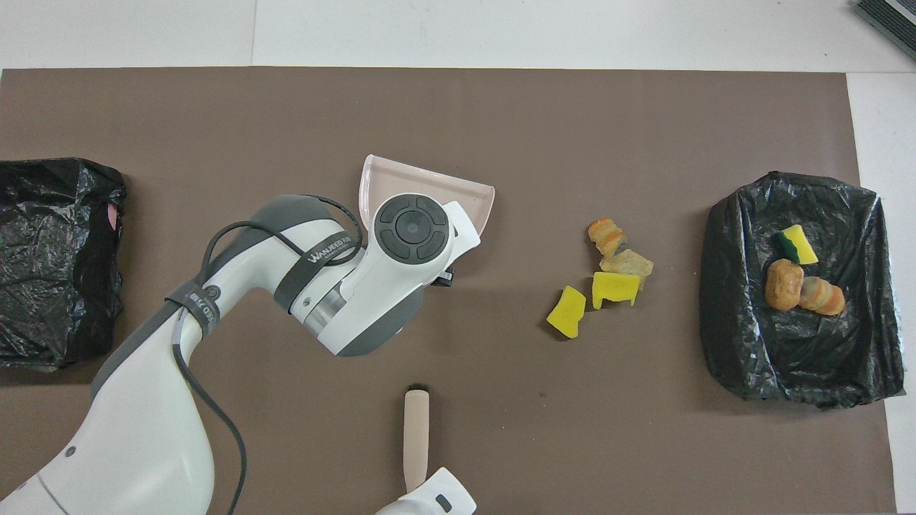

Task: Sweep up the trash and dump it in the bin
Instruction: 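Grasp the brush with the right gripper while the left gripper places the dustpan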

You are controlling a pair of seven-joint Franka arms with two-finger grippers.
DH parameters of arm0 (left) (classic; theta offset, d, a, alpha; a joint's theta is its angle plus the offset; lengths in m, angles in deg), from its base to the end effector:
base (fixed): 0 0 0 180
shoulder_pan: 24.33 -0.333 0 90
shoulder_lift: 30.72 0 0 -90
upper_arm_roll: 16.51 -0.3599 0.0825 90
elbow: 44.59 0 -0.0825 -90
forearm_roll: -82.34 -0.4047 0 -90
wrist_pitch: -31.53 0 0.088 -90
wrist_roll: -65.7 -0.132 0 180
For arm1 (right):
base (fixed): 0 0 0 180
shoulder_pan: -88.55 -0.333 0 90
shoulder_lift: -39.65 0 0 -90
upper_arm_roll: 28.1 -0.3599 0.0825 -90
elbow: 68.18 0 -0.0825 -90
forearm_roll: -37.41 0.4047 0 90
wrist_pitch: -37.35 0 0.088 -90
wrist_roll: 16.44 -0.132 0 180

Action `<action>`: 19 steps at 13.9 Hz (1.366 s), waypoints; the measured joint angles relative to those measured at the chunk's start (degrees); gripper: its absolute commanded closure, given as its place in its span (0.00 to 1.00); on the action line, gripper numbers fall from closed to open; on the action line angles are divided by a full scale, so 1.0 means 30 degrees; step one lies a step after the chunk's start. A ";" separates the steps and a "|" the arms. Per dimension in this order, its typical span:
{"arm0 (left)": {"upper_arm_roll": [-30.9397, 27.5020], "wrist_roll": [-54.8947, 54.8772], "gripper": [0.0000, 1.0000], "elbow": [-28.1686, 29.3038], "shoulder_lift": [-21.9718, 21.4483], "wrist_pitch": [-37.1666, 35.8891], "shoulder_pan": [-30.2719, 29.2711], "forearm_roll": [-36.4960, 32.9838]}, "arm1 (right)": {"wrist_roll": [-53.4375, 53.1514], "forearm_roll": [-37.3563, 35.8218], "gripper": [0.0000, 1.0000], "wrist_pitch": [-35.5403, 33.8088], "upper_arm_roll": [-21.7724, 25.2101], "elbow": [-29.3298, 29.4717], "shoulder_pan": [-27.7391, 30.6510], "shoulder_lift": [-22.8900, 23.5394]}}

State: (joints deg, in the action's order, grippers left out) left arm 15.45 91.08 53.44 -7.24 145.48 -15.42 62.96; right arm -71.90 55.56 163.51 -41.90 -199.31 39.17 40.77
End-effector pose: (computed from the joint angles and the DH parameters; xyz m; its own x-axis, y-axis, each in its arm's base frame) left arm 0.5534 -0.3928 0.3820 0.9259 -0.3771 -0.0214 -0.3771 -0.9201 -0.1062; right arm 0.2194 0.4716 0.3420 0.9620 -0.0604 -0.2663 -0.0703 -0.9971 -0.0278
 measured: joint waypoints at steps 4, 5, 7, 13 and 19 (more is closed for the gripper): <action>-0.0035 -0.8437 1.00 -0.0012 -0.0819 -0.1503 -0.0913 -0.0056 | 0.0000 0.0005 1.00 0.0000 0.0000 -0.0022 -0.0013 -0.0015; -0.0051 -1.0111 1.00 0.0010 -0.0812 -0.1523 -0.1056 -0.0056 | 0.0000 0.0005 1.00 0.0000 0.0000 -0.0010 -0.0013 -0.0015; -0.0071 -1.3631 1.00 0.0076 -0.0801 -0.1524 -0.1295 -0.0057 | 0.0000 0.0004 1.00 -0.0300 0.0030 0.0140 0.0002 -0.0034; -0.0032 -1.9731 1.00 0.0377 -0.0791 -0.0958 -0.1653 -0.0057 | 0.0932 -0.0038 1.00 -0.6078 0.0346 0.0950 0.2426 -0.3381; 0.0329 -2.0210 1.00 0.1524 -0.0836 -0.0181 -0.1524 -0.0059 | 0.4954 -0.3220 1.00 -1.0162 0.0457 0.1126 0.6972 -0.5610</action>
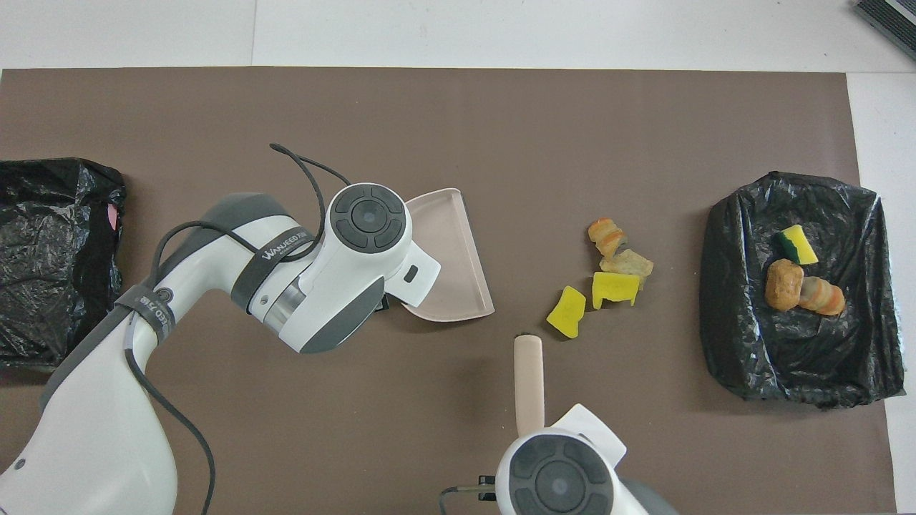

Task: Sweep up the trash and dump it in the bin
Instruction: 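Grasp the brush with the right gripper while the left gripper places the dustpan, then sweep the yellow sponges into the dustpan with the brush in the right gripper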

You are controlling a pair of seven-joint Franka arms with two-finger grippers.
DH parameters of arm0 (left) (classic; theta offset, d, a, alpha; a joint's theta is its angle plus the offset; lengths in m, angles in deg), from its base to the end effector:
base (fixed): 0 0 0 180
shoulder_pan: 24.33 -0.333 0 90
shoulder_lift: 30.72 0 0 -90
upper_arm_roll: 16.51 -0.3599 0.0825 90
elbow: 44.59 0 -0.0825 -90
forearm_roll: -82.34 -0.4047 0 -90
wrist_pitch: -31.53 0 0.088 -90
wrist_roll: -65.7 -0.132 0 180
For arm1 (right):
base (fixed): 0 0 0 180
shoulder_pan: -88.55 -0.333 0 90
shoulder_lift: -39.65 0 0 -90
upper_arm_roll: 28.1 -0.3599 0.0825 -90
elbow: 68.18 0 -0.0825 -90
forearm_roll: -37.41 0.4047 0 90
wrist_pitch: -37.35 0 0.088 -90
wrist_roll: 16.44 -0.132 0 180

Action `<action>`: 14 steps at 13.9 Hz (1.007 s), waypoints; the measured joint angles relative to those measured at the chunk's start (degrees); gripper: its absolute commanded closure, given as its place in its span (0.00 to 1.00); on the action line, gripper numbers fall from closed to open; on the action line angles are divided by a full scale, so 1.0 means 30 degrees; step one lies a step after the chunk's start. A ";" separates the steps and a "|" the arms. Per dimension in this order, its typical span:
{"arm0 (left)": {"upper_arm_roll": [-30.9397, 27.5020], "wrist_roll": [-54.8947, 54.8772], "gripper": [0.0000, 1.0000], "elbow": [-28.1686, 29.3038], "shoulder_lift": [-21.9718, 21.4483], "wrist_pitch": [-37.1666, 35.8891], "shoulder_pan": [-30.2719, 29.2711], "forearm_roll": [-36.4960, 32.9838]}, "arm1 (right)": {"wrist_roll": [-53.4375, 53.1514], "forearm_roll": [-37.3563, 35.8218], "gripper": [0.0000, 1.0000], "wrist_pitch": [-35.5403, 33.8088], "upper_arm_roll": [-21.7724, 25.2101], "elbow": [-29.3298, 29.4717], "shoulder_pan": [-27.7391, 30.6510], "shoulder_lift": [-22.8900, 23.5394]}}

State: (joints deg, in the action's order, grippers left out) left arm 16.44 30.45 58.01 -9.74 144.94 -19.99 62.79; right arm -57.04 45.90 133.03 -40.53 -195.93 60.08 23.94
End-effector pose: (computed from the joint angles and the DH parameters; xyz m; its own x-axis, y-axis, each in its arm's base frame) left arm 0.5533 -0.3492 0.3725 0.1685 -0.9742 -0.1501 -0.9856 -0.1681 -0.0157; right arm 0.3153 0.3033 0.4722 0.9610 -0.0632 -0.2692 -0.0296 -0.9914 0.1272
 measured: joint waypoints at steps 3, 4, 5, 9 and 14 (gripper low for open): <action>0.0174 0.0001 1.00 0.0704 -0.0409 0.0102 0.0222 -0.0002 | 0.2423 -0.2669 1.00 -0.0097 0.0037 0.0190 0.2313 0.0532; 0.0356 0.0001 1.00 0.0956 -0.0549 0.0110 0.0248 -0.0002 | 0.3395 -0.3411 1.00 -0.0097 0.0046 0.0281 0.3104 0.0819; 0.0510 0.0003 1.00 0.1167 -0.0668 0.0113 0.0326 -0.0004 | 0.4359 -0.4124 1.00 -0.0093 0.0054 0.0405 0.3889 0.1127; 0.0597 0.0275 1.00 0.1994 -0.1218 0.0161 0.1078 -0.0011 | 0.8395 -0.7685 1.00 0.0050 0.0085 0.1332 0.6615 0.2427; 0.0593 0.0481 1.00 0.2637 -0.1529 0.0311 0.1131 -0.0012 | 1.0112 -1.1798 1.00 0.1629 0.0077 0.2036 0.7499 0.4657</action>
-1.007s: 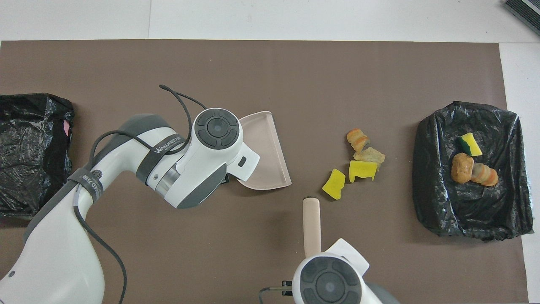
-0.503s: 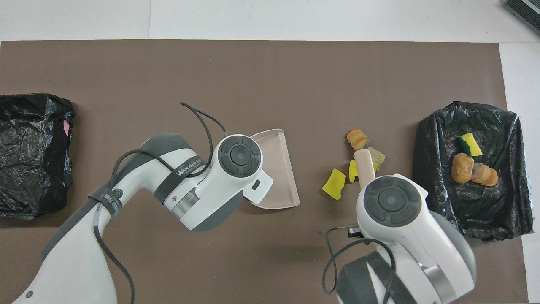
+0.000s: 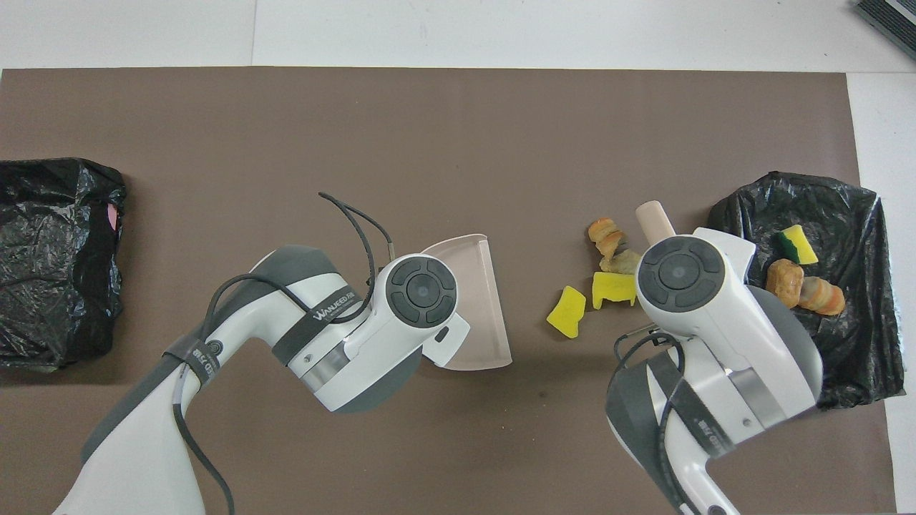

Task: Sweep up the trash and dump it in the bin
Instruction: 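Sweep the yellow sponges into the dustpan with the brush in the right gripper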

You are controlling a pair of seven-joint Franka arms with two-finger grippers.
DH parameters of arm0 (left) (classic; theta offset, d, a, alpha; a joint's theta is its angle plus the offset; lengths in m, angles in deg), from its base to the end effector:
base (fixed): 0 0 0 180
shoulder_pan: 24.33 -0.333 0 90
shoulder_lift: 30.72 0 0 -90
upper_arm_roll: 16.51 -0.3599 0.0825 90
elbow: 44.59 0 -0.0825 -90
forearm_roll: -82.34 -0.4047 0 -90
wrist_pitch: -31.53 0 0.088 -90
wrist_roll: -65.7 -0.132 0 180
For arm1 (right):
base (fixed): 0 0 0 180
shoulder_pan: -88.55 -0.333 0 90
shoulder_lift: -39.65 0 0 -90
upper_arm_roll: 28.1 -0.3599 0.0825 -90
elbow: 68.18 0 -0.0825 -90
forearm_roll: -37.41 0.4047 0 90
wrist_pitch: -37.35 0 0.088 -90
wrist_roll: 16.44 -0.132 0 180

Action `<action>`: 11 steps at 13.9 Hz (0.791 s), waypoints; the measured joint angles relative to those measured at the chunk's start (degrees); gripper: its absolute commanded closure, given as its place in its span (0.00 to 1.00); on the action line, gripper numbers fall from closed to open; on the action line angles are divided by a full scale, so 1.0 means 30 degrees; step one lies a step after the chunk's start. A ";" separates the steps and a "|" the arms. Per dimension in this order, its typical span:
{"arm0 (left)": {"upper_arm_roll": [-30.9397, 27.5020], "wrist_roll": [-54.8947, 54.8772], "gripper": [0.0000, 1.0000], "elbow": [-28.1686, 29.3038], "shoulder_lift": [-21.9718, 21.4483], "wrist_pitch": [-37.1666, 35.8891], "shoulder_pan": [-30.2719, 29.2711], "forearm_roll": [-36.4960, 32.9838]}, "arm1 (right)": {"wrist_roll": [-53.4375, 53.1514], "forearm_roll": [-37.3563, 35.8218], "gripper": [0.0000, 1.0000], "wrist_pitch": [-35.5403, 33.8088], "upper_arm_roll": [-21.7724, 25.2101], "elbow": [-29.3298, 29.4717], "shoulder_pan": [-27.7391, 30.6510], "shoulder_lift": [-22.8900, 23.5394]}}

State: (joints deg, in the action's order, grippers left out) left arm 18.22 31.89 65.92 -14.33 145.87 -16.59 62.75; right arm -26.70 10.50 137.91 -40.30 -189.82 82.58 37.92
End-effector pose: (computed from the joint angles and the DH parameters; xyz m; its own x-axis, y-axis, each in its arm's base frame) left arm 0.4819 -0.3807 0.3590 0.0778 -0.9757 -0.2050 -0.9970 -0.0773 -0.0103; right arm 0.4995 0.1104 0.4219 0.9355 0.2239 -0.2732 0.3305 -0.8276 0.4538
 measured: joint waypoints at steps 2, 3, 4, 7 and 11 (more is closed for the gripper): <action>0.0008 0.0103 1.00 0.0257 -0.0137 0.0131 0.0007 -0.0001 | 0.0000 -0.0921 1.00 0.0452 -0.0014 0.0017 0.0147 0.0991; 0.0047 0.0280 1.00 0.0384 -0.0241 0.0149 0.0011 -0.0001 | 0.0000 -0.0954 1.00 0.0584 -0.0019 0.0016 0.0280 0.1326; 0.0128 0.0638 1.00 0.0491 -0.0335 0.0149 0.0021 -0.0001 | 0.0000 -0.0936 1.00 0.0668 -0.0026 0.0016 0.0415 0.1516; 0.0365 0.1750 1.00 0.1000 -0.0727 0.0149 0.0152 -0.0003 | 0.0667 0.1190 1.00 0.0672 -0.0078 -0.0061 0.0581 0.1619; 0.0444 0.2498 1.00 0.2040 -0.1630 0.0134 0.0642 -0.0003 | 0.1150 0.4000 1.00 0.0672 -0.0288 -0.0293 0.0554 0.1619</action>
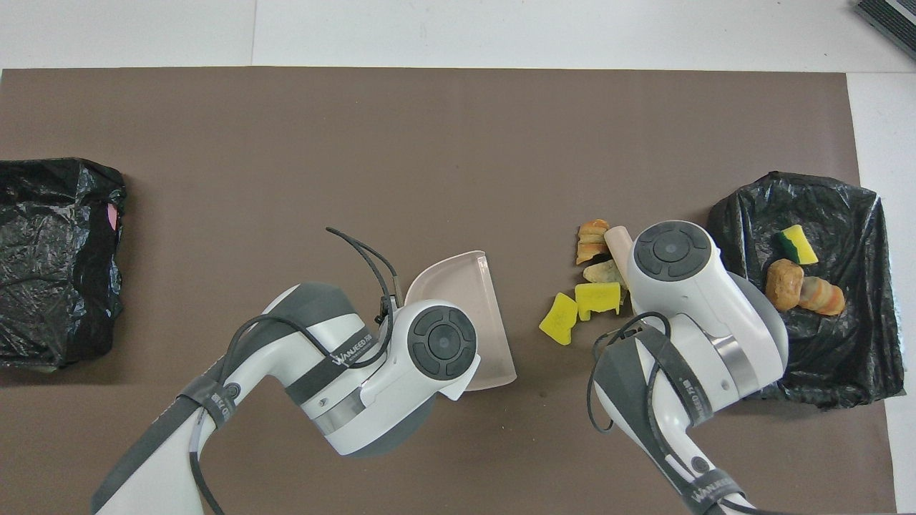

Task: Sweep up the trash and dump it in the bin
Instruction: 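Sweep the yellow sponges into the dustpan with the brush in the right gripper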

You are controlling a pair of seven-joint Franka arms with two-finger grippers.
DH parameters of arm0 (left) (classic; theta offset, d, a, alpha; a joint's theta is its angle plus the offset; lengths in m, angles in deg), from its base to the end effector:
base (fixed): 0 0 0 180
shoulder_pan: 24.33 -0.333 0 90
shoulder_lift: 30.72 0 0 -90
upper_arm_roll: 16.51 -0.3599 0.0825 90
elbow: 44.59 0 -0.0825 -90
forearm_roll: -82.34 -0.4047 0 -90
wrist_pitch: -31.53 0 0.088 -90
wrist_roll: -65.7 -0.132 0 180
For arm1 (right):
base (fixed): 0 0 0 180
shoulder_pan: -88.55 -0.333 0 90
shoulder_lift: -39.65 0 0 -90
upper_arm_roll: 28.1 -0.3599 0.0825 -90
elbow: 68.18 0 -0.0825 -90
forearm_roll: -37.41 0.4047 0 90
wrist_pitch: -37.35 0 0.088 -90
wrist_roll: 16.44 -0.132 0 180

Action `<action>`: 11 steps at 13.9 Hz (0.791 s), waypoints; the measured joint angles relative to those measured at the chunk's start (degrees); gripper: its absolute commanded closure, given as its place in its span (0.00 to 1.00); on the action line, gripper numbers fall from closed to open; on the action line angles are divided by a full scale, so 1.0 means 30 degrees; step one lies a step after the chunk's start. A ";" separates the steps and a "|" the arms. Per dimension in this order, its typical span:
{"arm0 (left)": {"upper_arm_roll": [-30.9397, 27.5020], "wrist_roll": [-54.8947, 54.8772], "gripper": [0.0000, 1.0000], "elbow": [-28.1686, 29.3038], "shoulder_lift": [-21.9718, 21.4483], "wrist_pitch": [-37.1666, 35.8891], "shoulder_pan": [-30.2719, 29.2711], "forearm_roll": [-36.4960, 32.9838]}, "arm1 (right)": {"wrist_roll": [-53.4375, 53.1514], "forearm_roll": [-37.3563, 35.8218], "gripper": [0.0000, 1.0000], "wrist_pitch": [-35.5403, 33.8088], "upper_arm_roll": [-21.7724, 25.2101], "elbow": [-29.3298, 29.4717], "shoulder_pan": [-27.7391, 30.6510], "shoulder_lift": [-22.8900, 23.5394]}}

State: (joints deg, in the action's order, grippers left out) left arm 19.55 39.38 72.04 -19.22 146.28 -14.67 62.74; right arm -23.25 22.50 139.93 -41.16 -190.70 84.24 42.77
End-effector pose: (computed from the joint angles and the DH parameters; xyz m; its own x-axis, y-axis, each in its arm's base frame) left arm 0.4303 -0.3890 0.3576 0.1404 -0.9589 -0.2464 -0.9899 -0.1307 -0.0556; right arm 0.4956 0.1249 0.3666 0.9017 0.2247 -0.3694 0.3271 -0.9132 0.2429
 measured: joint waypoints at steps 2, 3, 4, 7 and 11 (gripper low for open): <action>0.0122 0.0180 1.00 0.0409 -0.0337 -0.0001 0.0156 0.0000 | 0.0024 0.1366 1.00 0.0000 -0.0060 -0.0079 -0.0045 -0.0001; 0.0193 0.0246 1.00 0.0589 -0.0454 0.0000 0.0201 0.0000 | 0.0061 0.2112 1.00 0.0000 -0.0066 -0.0094 -0.0195 -0.0001; 0.0240 0.0284 1.00 0.0719 -0.0552 0.0010 0.0207 0.0000 | 0.0065 0.2980 1.00 0.0000 -0.0082 -0.0102 -0.0462 -0.0002; 0.0249 0.0286 1.00 0.0805 -0.0629 0.0017 0.0206 0.0000 | 0.0065 0.5436 1.00 0.0000 -0.0126 -0.0123 -0.1326 -0.0001; 0.0236 0.0286 1.00 0.0827 -0.0629 0.0056 0.0200 0.0000 | 0.0065 0.7801 1.00 0.0000 -0.0140 -0.0134 -0.1832 -0.0001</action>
State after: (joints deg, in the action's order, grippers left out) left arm 20.26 40.24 74.53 -21.11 146.44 -14.07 62.74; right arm -23.05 45.91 139.93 -41.58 -191.10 78.75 42.77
